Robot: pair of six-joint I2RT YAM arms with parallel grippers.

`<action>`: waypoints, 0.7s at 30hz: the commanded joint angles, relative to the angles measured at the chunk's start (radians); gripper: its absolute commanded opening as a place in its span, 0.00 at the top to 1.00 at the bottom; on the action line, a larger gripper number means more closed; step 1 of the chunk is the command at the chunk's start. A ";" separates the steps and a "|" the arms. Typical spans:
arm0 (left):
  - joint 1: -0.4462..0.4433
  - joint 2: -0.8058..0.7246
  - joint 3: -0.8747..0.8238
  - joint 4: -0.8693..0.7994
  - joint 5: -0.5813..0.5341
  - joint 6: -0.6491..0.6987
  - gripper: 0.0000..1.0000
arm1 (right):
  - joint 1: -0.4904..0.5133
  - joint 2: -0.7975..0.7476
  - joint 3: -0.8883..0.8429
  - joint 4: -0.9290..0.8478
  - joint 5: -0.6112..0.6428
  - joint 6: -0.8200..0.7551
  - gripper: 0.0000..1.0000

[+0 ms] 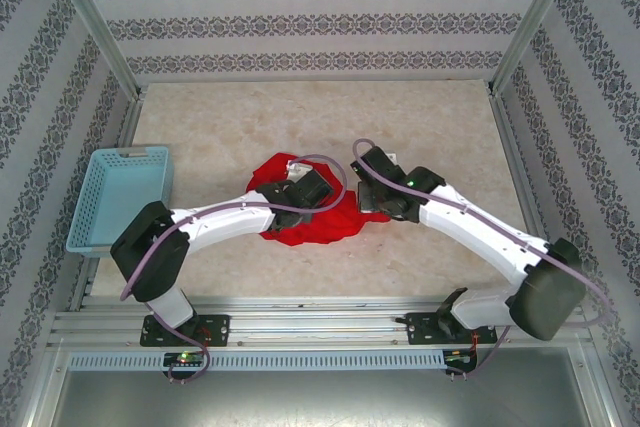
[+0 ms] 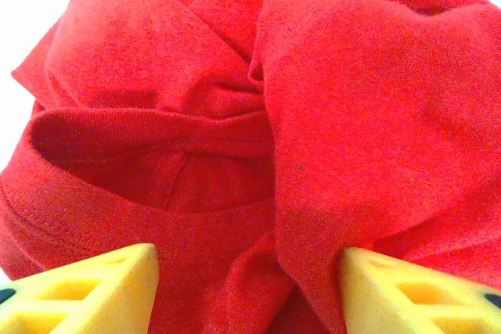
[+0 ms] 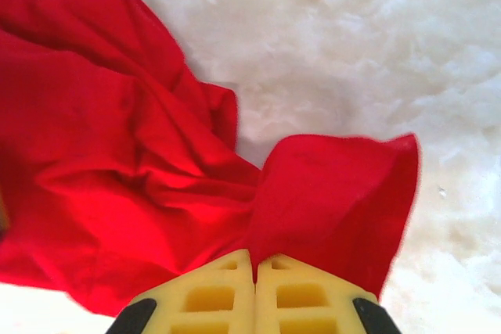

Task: Fold the inside-out t-shirt

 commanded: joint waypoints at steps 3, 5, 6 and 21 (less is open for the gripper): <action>0.009 -0.070 -0.008 -0.038 0.006 0.030 0.37 | -0.012 0.025 -0.054 -0.106 0.109 0.033 1.00; 0.009 -0.128 -0.004 -0.048 0.036 0.036 0.35 | -0.036 -0.011 -0.112 -0.108 0.124 0.051 1.00; 0.009 -0.164 -0.007 -0.049 0.040 0.039 0.32 | -0.059 -0.043 -0.155 -0.103 0.128 0.062 1.00; 0.257 -0.058 0.035 -0.084 0.260 0.060 0.19 | -0.340 -0.192 -0.376 0.068 0.044 0.008 1.00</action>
